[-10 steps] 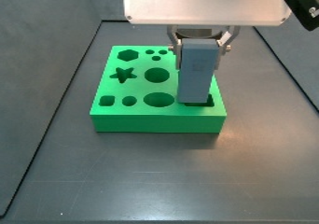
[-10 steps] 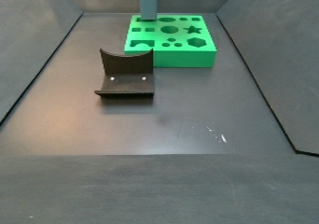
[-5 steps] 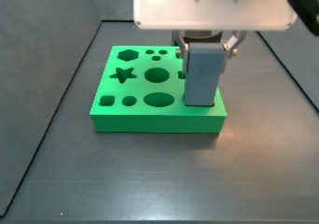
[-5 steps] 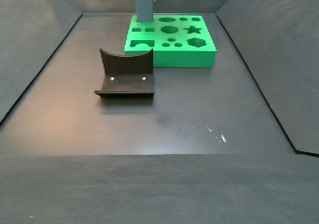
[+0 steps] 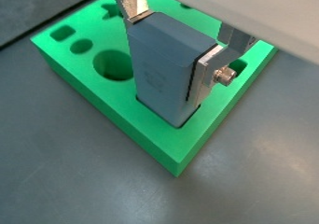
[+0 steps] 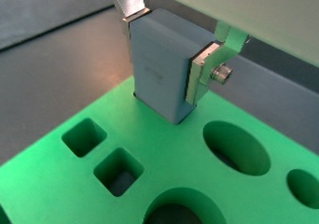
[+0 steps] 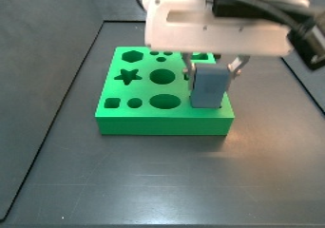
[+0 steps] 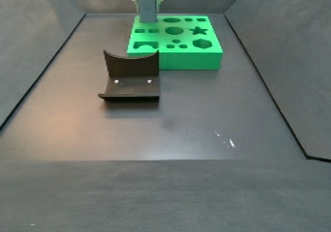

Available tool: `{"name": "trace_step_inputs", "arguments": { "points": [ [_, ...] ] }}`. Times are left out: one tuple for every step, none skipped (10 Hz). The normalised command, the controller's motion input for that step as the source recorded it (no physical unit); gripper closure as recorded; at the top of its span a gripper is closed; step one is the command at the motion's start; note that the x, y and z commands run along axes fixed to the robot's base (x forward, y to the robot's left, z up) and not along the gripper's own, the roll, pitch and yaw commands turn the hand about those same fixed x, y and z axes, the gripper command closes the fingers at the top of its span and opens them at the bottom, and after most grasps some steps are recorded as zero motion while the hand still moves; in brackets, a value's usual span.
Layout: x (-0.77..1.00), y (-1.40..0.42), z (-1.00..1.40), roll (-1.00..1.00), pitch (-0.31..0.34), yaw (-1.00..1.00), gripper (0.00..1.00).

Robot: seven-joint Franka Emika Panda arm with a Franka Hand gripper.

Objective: Insert the rectangle object.

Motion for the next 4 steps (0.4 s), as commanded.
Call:
{"name": "trace_step_inputs", "arguments": {
  "points": [
    [0.00, -0.13, -0.35, 0.26, 0.000, 0.01, 1.00],
    [0.00, -0.08, -0.18, 0.06, 0.000, 0.00, 1.00],
    [0.00, 0.00, 0.00, -0.01, 0.000, 0.00, 1.00],
    [0.00, 0.00, 0.00, 0.00, 0.000, 0.00, 1.00]
  ]
}}
